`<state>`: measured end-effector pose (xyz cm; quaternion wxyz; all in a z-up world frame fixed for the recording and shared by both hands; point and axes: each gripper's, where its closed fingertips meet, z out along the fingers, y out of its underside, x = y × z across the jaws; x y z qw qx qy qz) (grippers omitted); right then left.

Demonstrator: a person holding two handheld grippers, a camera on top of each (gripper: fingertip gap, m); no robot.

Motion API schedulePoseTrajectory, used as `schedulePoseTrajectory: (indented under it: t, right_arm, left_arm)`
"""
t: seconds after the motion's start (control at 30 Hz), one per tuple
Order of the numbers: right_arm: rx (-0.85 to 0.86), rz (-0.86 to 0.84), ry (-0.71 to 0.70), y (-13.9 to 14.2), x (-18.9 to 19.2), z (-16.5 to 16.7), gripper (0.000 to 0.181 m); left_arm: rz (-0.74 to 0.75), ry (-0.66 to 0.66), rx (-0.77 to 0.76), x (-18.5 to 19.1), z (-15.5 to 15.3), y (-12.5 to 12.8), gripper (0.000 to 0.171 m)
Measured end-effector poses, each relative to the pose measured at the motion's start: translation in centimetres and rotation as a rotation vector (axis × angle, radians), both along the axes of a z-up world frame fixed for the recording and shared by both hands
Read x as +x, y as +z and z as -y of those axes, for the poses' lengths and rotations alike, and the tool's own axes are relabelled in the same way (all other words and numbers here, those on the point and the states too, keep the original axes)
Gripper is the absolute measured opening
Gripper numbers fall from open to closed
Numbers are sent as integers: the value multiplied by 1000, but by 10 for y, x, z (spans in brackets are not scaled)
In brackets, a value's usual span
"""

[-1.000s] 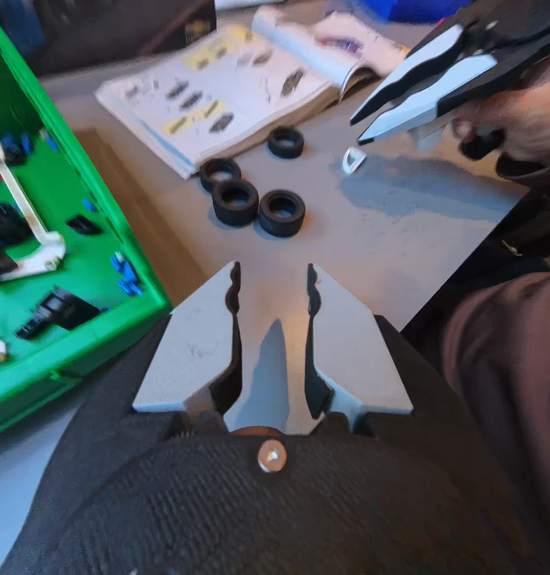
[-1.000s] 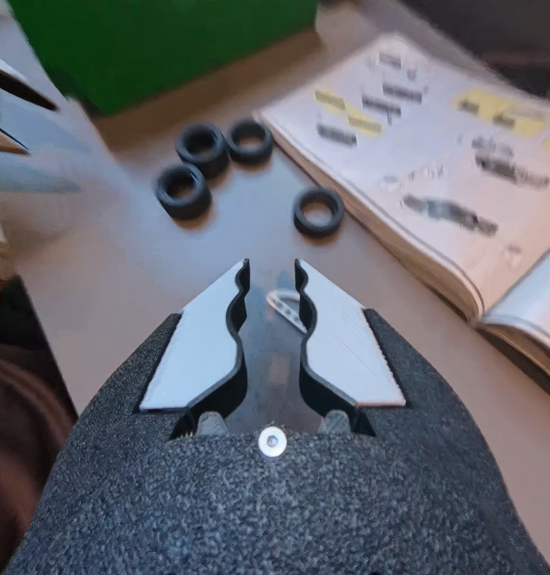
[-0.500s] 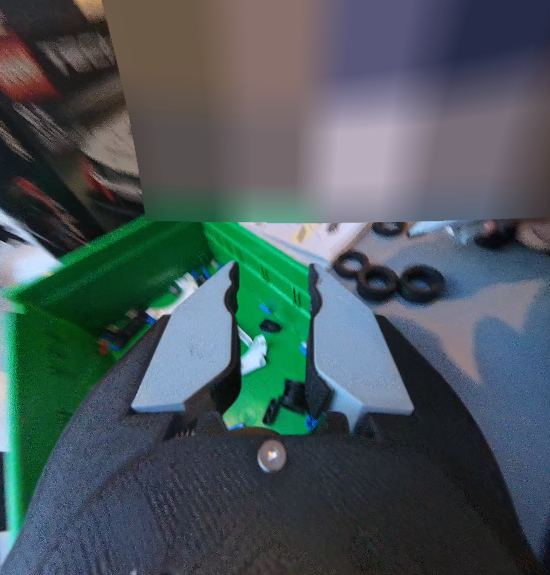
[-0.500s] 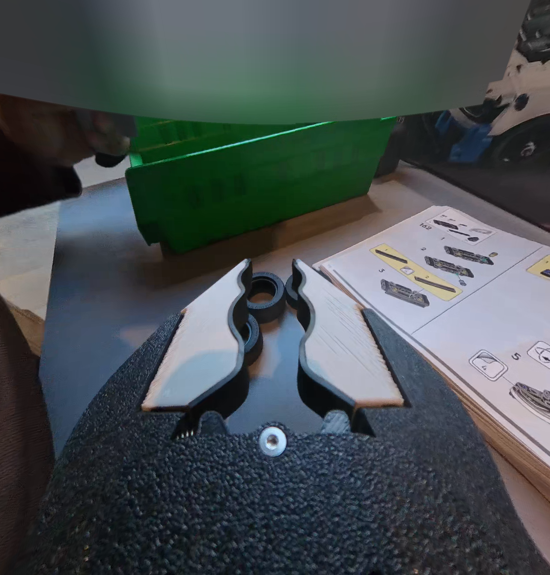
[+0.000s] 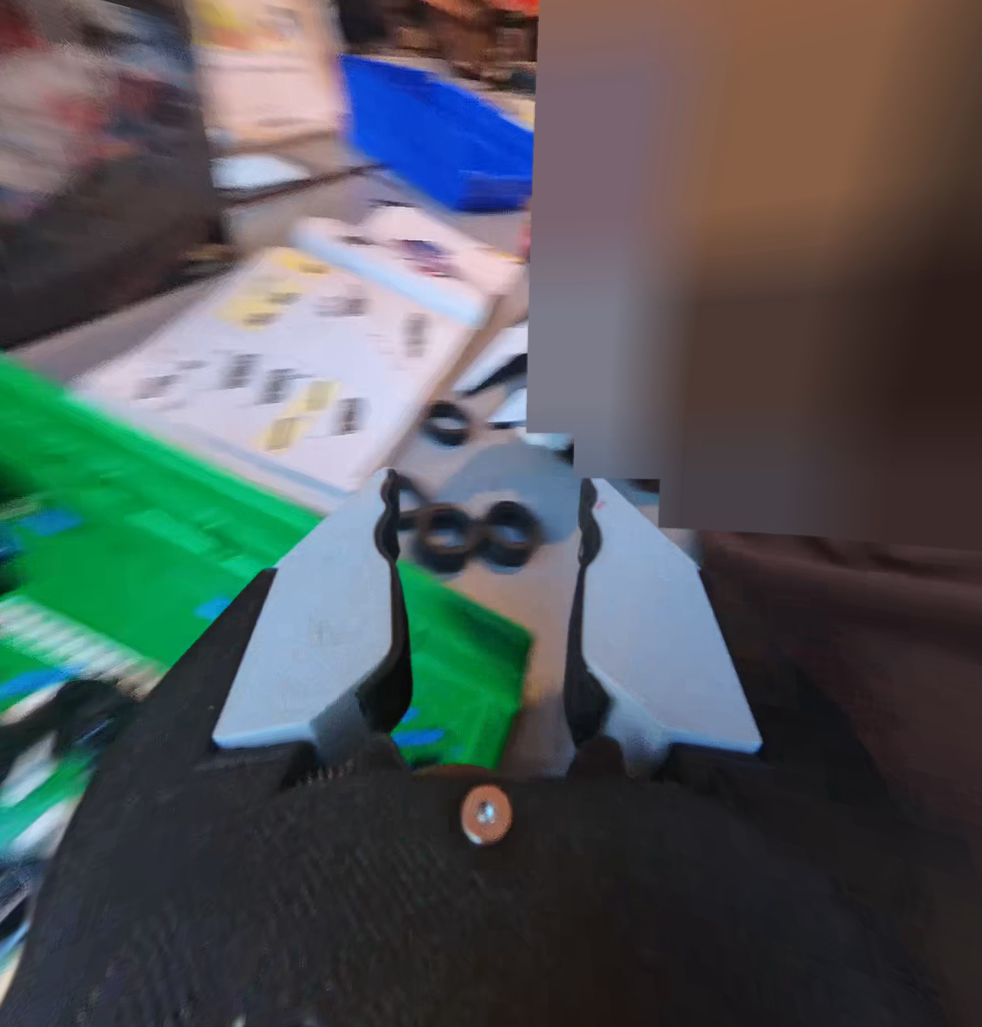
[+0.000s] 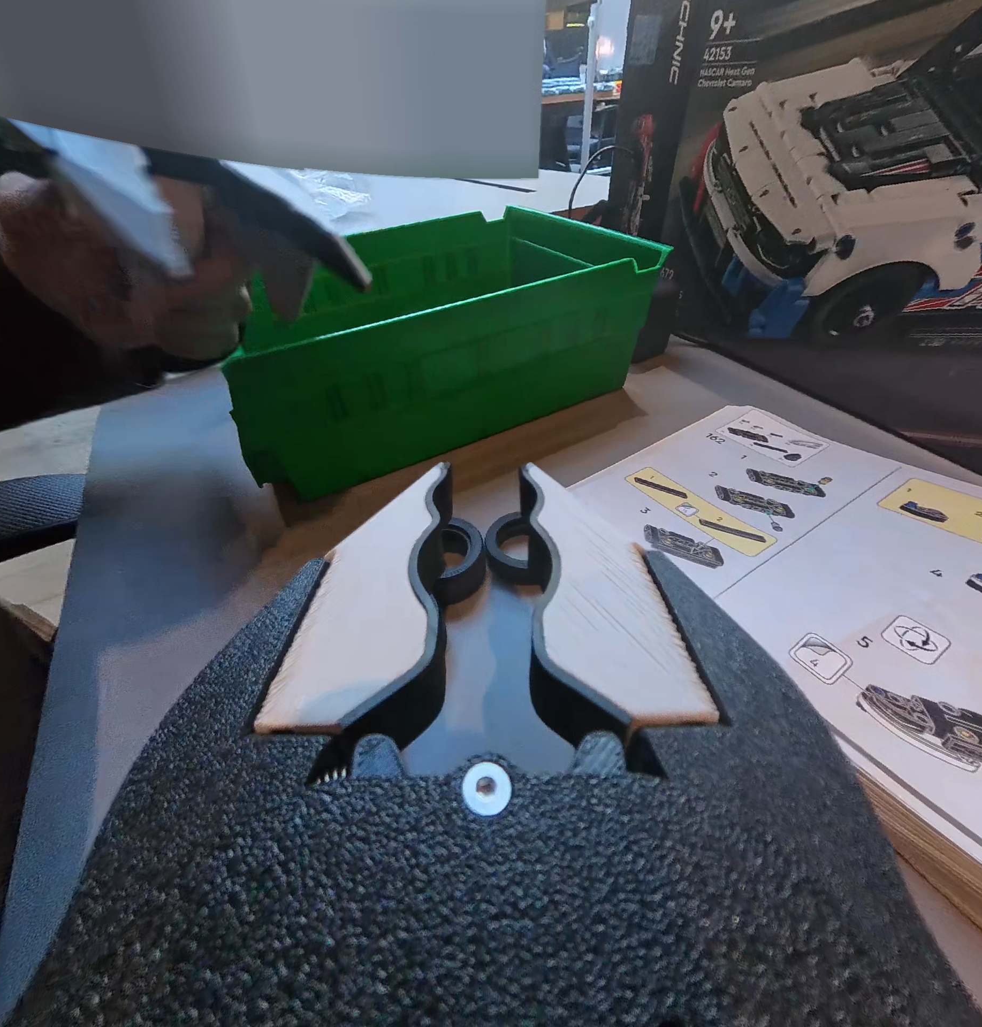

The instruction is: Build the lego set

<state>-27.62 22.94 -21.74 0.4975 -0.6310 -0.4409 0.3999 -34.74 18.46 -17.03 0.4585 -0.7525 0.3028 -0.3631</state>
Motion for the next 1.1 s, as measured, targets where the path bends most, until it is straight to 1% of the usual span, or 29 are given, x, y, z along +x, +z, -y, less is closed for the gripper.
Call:
schedulePoseTrajectory:
  t: [0.03, 0.07, 0.1, 0.13, 0.17, 0.2, 0.23, 0.3, 0.33, 0.4, 0.43, 0.5, 0.57, 0.63, 0.7, 0.77, 0.87, 0.93, 1.03, 1.1]
  right_arm:
    - [7, 8, -3, 0, 0, 0, 23]
    - [5, 25, -2, -3, -1, 0, 23]
    - [-4, 52, -7, -7, -1, -2, 20]
    - [-17, 84, -24, -12, -1, -6, 20]
    - [-26, 109, -46, -16, 0, -10, 26]
    - [-22, 117, -62, -17, 1, -12, 31]
    - [-7, 122, -72, -17, 1, -12, 31]
    - [41, 141, -89, -16, 3, -9, 26]
    - [62, 144, -92, -16, 4, -6, 25]
    - [94, 129, -82, -11, 3, 4, 18]
    - [109, 120, -75, -8, 2, 10, 15]
    - [138, 122, -77, -7, 0, 16, 14]
    - [163, 139, -79, -8, -3, 20, 14]
    - [192, 145, -81, -6, -5, 22, 13]
    - [213, 134, -87, -3, -4, 22, 13]
    - [207, 113, -83, 0, -3, 23, 13]
    - [189, 93, -69, 1, -2, 24, 13]
    - [186, 81, -58, 3, -2, 26, 13]
    - [177, 67, -41, 4, -3, 28, 13]
    - [170, 63, -35, 4, -3, 28, 13]
  left_arm:
    - [-70, 158, 14, -24, -16, -3, 55]
    - [-146, 307, 3, -52, -28, -9, 43]
    - [-215, 435, -38, -79, -34, -17, 38]
    - [-265, 536, -102, -102, -34, -27, 48]
    - [-309, 589, -170, -118, -29, -38, 56]
    - [-352, 609, -214, -128, -21, -46, 55]
    - [-393, 620, -242, -135, -13, -51, 55]
    - [-457, 576, -251, -138, 5, -57, 61]
    - [-472, 555, -245, -137, 12, -58, 60]
    - [-497, 504, -241, -133, 28, -60, 54]
    - [-525, 477, -241, -133, 35, -63, 54]
    - [-589, 464, -245, -141, 44, -69, 52]
    - [-624, 466, -253, -148, 45, -72, 50]
    - [-576, 439, -247, -141, 35, -67, 49]
    - [-533, 357, -222, -123, 17, -61, 47]
    - [-559, 280, -201, -108, -7, -62, 42]
    - [-637, 104, -212, -84, -36, -74, 36]
    - [-711, -21, -237, -73, -49, -86, 35]
    - [-868, -164, -251, -71, -64, -107, 33]
    - [-968, -211, -232, -76, -74, -119, 29]
